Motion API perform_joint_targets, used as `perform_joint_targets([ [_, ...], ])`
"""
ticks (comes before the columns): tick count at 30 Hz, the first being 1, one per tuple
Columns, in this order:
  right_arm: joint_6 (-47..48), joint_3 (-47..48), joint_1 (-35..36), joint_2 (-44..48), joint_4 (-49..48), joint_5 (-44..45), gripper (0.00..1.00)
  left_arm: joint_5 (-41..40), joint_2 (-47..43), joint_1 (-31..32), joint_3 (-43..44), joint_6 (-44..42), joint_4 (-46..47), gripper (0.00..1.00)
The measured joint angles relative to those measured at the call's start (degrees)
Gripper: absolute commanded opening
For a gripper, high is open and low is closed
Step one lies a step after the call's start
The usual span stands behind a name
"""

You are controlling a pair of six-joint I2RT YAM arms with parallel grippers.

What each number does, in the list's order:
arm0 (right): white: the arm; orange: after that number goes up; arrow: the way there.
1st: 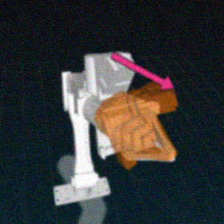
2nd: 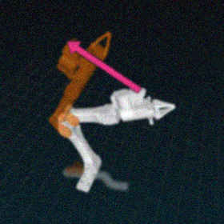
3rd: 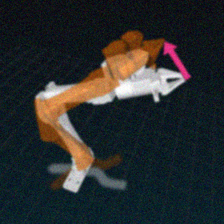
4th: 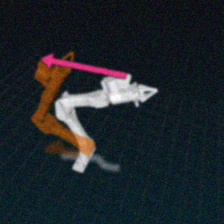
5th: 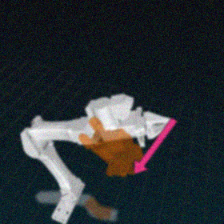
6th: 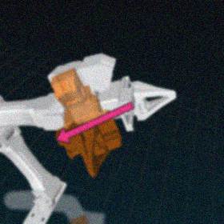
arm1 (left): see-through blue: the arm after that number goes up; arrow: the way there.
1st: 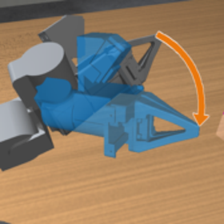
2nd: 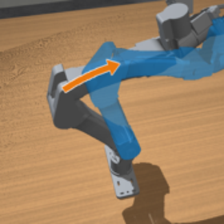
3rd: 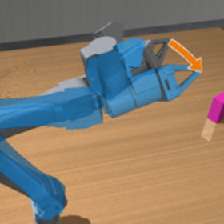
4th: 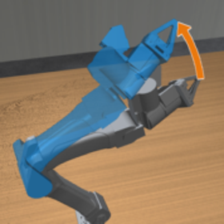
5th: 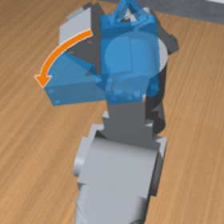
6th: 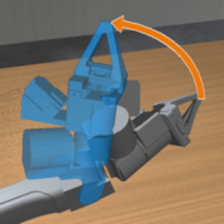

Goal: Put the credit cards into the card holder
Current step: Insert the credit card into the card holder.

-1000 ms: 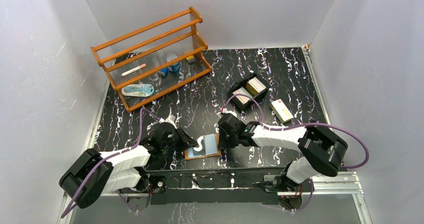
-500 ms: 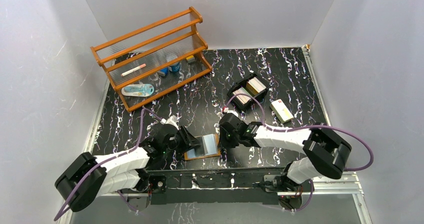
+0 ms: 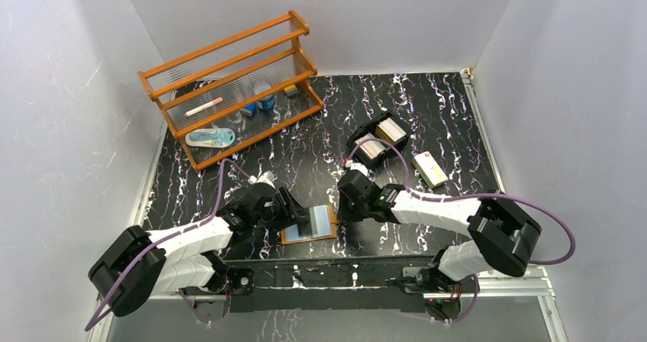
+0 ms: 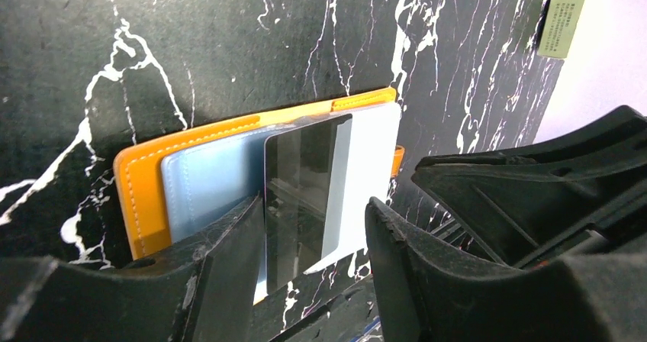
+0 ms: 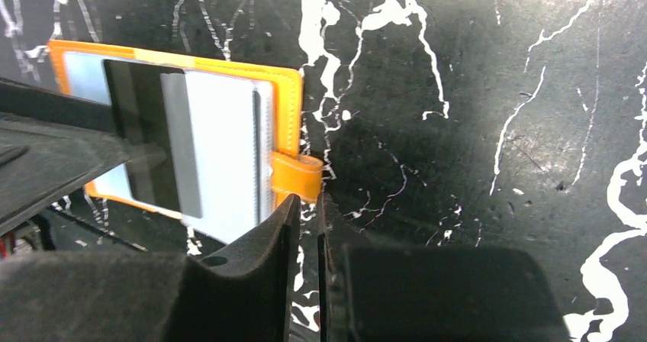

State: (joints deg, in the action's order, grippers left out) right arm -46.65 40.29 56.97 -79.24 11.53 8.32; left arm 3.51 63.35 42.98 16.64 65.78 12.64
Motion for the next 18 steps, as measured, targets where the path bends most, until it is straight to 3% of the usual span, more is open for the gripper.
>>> perform_joint_targets([
  [14, 0.3, 0.0, -0.7, -5.2, -2.8, -1.4, 0.20, 0.0, 4.3, 2.9, 3.2, -1.3, -0.2, 0.48],
  [18, -0.1, -0.5, -0.7, -5.5, -4.4, -2.3, 0.21, -0.6, 5.6, 3.7, 4.1, -2.3, -0.7, 0.30],
])
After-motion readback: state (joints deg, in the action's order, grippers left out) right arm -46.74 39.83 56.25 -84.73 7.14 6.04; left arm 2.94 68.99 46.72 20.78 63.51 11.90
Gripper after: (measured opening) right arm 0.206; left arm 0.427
